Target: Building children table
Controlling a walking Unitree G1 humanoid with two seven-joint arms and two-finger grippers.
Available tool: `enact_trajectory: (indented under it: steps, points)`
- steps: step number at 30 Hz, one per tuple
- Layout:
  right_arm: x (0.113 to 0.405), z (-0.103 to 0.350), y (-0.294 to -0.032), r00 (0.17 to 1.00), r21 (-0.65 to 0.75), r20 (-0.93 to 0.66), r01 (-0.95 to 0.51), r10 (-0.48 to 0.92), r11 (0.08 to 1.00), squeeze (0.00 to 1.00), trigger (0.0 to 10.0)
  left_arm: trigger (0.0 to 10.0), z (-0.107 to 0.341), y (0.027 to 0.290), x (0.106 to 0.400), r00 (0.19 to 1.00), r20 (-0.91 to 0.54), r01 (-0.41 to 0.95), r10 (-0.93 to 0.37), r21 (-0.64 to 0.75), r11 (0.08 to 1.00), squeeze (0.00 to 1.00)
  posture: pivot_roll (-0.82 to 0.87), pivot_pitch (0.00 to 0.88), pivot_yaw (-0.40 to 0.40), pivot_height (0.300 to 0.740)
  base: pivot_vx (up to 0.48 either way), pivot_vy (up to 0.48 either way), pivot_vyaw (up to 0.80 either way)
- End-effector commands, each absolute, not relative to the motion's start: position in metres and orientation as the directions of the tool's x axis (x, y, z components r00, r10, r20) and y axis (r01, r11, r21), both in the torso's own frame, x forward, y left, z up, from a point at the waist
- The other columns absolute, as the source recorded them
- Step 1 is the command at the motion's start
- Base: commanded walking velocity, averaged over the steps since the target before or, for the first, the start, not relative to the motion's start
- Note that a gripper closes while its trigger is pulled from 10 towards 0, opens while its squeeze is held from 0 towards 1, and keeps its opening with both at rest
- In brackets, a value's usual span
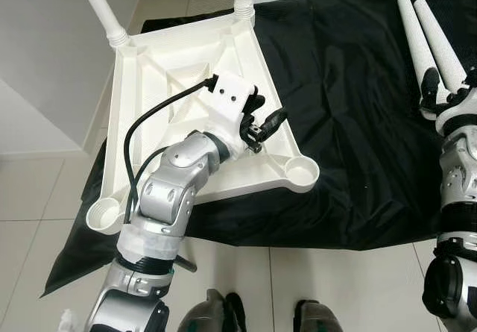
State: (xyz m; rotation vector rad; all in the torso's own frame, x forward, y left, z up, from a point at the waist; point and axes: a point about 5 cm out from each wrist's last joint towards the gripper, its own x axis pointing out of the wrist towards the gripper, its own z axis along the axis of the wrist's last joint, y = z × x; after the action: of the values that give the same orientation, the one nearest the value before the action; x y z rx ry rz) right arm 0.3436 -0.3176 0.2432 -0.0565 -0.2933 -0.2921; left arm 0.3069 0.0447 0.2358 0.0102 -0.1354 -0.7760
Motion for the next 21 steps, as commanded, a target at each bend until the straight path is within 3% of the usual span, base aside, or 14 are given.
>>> enact_trajectory:
  steps: [1, 21]
  points:
    - [0.347, 0.246, -0.316, 0.922, -0.020, 0.291, 0.271, -0.254, 0.962, 0.00, 10.0, 10.0, 0.239, 0.054, 0.310, 0.785, 0.119, 0.606, -0.608, 0.057, 0.793, 0.00, -0.03, 0.207, 0.206, 0.740, 0.000, 0.000, 0.00]
    - [0.365, 0.249, -0.309, 0.952, -0.031, 0.237, 0.208, -0.195, 0.978, 0.00, 10.0, 10.0, 0.236, 0.059, 0.301, 0.793, 0.058, 0.604, -0.606, 0.052, 0.795, 0.00, 0.01, 0.266, 0.232, 0.740, 0.000, 0.000, 0.00]
